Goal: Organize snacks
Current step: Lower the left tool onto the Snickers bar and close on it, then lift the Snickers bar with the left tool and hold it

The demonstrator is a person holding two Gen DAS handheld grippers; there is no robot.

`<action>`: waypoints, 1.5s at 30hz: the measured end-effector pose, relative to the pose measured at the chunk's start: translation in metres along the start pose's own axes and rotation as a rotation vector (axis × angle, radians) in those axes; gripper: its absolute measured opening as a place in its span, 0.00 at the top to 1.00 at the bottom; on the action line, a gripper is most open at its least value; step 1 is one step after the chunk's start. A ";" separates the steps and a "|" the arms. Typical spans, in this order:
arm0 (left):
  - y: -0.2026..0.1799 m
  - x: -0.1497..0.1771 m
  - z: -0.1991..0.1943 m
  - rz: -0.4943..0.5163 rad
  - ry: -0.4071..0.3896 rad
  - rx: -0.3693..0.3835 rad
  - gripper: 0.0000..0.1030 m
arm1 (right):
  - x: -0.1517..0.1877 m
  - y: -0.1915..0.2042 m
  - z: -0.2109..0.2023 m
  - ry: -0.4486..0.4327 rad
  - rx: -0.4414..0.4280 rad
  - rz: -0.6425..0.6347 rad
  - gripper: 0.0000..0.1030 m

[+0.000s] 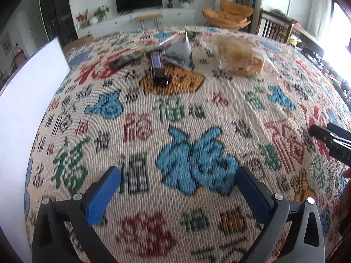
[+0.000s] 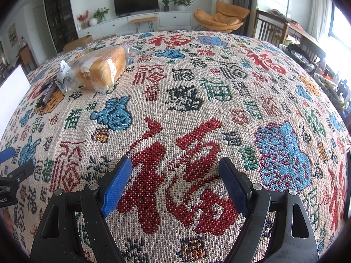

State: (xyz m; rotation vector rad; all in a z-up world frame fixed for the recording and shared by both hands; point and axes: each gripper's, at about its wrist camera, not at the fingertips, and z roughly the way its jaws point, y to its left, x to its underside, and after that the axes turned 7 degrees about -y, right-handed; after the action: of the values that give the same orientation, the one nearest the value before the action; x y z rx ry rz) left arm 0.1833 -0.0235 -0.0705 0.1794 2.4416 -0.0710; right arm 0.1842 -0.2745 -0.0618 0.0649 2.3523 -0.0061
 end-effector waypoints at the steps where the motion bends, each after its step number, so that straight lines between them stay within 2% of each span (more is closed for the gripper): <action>1: -0.001 0.001 -0.002 0.005 0.026 0.000 0.00 | 0.000 0.000 0.000 0.000 0.000 0.000 0.18; 3: -0.001 0.001 -0.006 0.016 0.079 0.036 0.00 | -0.001 0.000 0.002 0.000 -0.001 0.001 0.18; 4: 0.002 -0.005 -0.008 0.014 0.084 0.086 0.00 | -0.001 0.000 0.002 0.000 -0.002 0.002 0.18; 6: 0.013 -0.021 -0.013 -0.002 0.042 0.125 0.00 | -0.001 0.000 0.003 0.000 -0.002 0.002 0.18; 9: 0.037 -0.066 -0.009 -0.056 -0.014 0.091 0.00 | -0.001 0.000 0.002 0.000 -0.003 0.003 0.18; 11: 0.049 -0.091 0.008 -0.107 0.012 0.113 0.00 | -0.001 0.000 0.003 0.000 -0.003 0.003 0.18; 14: 0.051 -0.115 0.038 -0.144 0.052 0.092 0.02 | -0.001 0.000 0.003 0.000 -0.004 0.003 0.18; 16: 0.044 -0.125 0.054 -0.122 0.040 0.056 0.12 | -0.001 -0.001 0.003 0.000 -0.004 0.003 0.18; 17: 0.038 -0.131 0.062 -0.097 0.040 0.024 0.23 | -0.001 -0.001 0.003 0.000 -0.004 0.003 0.18; 18: 0.032 -0.134 0.069 -0.076 0.041 0.003 0.38 | -0.001 0.000 0.002 0.000 -0.004 0.003 0.18; 19: 0.027 -0.136 0.077 -0.051 0.048 -0.012 0.47 | -0.001 -0.001 0.003 0.000 -0.004 0.003 0.18; 20: 0.027 -0.135 0.083 -0.041 0.059 -0.013 0.71 | -0.001 0.000 0.003 0.000 -0.004 0.003 0.18; 21: 0.027 -0.134 0.088 -0.039 0.072 -0.011 0.82 | -0.001 0.000 0.002 0.000 -0.004 0.003 0.18; 23: 0.031 -0.129 0.085 -0.062 0.049 0.021 0.83 | -0.001 0.000 0.003 0.000 -0.004 0.003 0.18; 27: 0.043 -0.099 0.055 -0.097 0.038 0.093 0.83 | -0.001 -0.001 0.003 0.000 -0.004 0.003 0.18; 30: 0.054 -0.060 0.016 -0.113 0.049 0.126 0.83 | -0.001 -0.001 0.003 0.000 -0.004 0.004 0.18; 34: 0.063 -0.005 -0.026 -0.101 0.068 0.137 0.83 | -0.001 -0.001 0.003 0.000 -0.003 0.003 0.18; 37: 0.057 0.015 -0.032 -0.041 0.060 0.129 0.80 | -0.001 0.000 0.004 0.000 -0.003 0.003 0.18; 38: 0.054 0.016 -0.033 -0.016 0.041 0.126 0.72 | -0.001 0.000 0.003 0.000 -0.003 0.003 0.18; 39: 0.050 0.015 -0.033 0.000 0.032 0.123 0.53 | -0.001 0.000 0.003 0.000 -0.003 0.003 0.18; 40: 0.048 0.013 -0.030 0.005 0.024 0.120 0.42 | -0.001 0.000 0.003 0.000 -0.004 0.004 0.18; 41: 0.046 0.010 -0.028 -0.001 0.006 0.108 0.24 | -0.001 0.000 0.003 0.000 -0.004 0.004 0.18; 43: 0.045 0.003 -0.022 -0.004 -0.030 0.077 0.21 | -0.001 0.000 0.003 0.000 -0.004 0.004 0.18; 45: 0.047 0.001 -0.012 0.005 -0.018 0.053 0.21 | -0.001 0.000 0.003 0.000 -0.004 0.004 0.18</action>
State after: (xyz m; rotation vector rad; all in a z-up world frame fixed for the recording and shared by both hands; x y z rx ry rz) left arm 0.1821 0.0243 -0.0620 0.2080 2.4231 -0.1342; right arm 0.1869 -0.2746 -0.0630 0.0677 2.3524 0.0010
